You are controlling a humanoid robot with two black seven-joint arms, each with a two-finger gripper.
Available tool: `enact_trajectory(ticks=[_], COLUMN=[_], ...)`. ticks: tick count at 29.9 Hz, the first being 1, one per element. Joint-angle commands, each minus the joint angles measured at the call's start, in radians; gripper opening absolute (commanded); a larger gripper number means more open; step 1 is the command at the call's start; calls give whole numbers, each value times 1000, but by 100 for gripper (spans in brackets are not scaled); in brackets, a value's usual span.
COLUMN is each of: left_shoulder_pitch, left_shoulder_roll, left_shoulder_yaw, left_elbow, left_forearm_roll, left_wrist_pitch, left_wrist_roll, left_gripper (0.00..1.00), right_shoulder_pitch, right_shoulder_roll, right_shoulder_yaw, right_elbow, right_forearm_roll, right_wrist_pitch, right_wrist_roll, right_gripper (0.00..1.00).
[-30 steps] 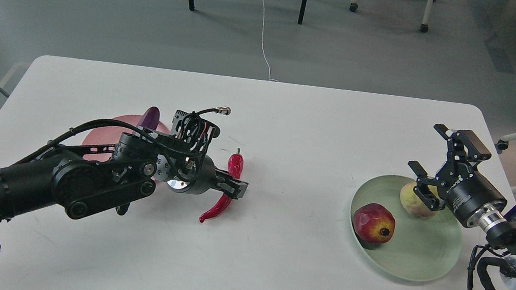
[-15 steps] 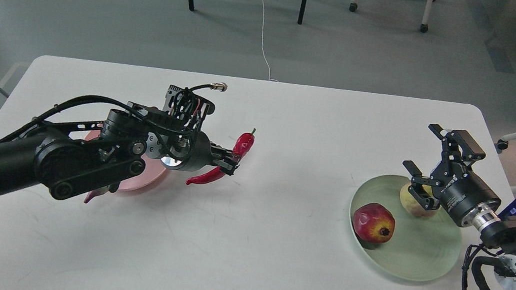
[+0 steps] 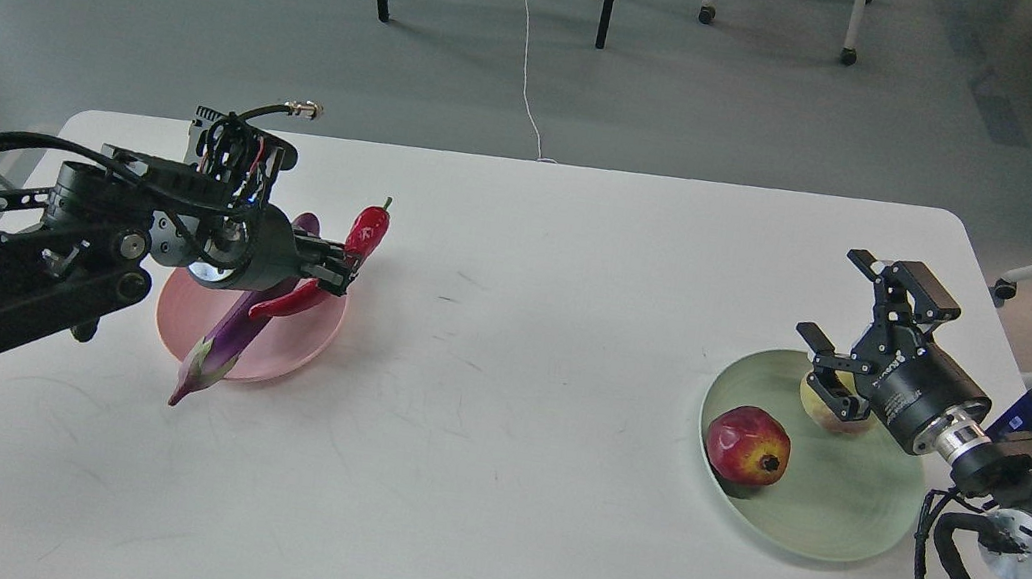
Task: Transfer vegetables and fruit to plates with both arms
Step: 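Carry the chili with the left gripper onto the pink plate and release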
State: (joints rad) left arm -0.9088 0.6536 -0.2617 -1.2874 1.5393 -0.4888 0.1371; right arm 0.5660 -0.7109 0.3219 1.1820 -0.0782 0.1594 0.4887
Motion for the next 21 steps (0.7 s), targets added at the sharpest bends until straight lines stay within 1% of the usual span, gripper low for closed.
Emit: enact_trajectory(ticks=[1,2,5,16,21], left_shoulder_pitch=[11,11,11,27,33], left_shoulder_roll=[3,3,4,41,46], left_shoulder_yaw=[-8,-8,-2,-1,2], left_elbow=[-1,-1,-1,-1,-1], left_forearm_roll=[-161,-213,-268,-281,-281], left_wrist_pitch=[0,0,0,0,0], left_wrist_roll=[54,79,99,101,101], left_gripper=[19,19,19,20,24], right_shoulder_pitch=[-1,0,0,-1,-1], right_shoulder_roll=[1,2,7,19,19], right_shoulder_yaw=[-1,-1,-1,-3,-4], right_elbow=[1,-1,-1,1,2], right_forearm_roll=[0,0,0,-2,-2], right_wrist_pitch=[0,0,0,-8,-8], right_wrist_roll=[0,0,0,0,0], right_gripper=[98,98,98,98,98])
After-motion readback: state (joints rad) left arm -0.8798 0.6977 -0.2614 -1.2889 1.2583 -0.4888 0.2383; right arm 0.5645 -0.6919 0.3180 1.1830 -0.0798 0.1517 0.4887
